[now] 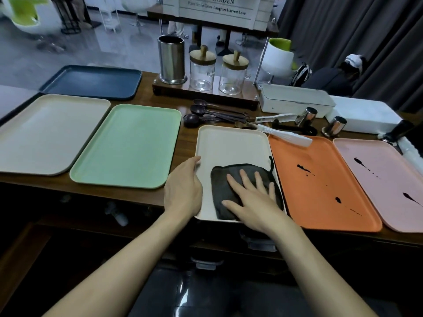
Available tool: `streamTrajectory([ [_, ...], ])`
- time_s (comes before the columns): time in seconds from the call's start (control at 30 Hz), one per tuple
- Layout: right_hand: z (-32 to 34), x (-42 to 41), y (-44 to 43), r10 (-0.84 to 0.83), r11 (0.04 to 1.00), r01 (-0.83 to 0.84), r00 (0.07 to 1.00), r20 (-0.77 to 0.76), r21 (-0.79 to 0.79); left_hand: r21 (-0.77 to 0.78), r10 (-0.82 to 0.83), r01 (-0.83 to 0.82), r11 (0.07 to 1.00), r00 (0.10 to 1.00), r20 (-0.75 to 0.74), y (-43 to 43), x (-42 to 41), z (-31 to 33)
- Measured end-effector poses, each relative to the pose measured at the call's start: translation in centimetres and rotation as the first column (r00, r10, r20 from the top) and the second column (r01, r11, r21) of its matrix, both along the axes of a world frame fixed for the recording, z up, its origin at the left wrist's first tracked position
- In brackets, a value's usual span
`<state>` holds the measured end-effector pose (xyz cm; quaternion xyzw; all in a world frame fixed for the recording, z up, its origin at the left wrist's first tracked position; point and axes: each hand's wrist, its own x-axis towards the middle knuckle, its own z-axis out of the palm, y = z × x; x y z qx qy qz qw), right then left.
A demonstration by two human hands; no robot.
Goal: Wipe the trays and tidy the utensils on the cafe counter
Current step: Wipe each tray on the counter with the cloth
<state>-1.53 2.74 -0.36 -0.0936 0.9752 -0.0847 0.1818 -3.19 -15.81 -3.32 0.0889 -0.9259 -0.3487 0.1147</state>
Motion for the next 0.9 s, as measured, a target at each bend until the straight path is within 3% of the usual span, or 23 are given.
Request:
streamTrajectory([
  [0.17,-0.6,0.3,-4.4,0.066,0.998,-0.066,0.997,-0.042,-0.009,0.010,-0.013,0.014,1.000,1.000,-0.012,-0.1,-0.2,-0.2],
  [0.43,-0.1,0.2,0.1,0.004,0.998,-0.003,1.000,0.024,-0.069,-0.044,-0.058,0.056,0.997,0.998,-0.023,-0.4,-0.5,-0.9],
  [0.9,-0.2,-12.8,-3.3,-0.051,0.998,0.051,0.998,-0.028,-0.024,-0.011,-0.028,0.027,1.000,0.998,-0.054,-0.1,-0.4,-0.7],
])
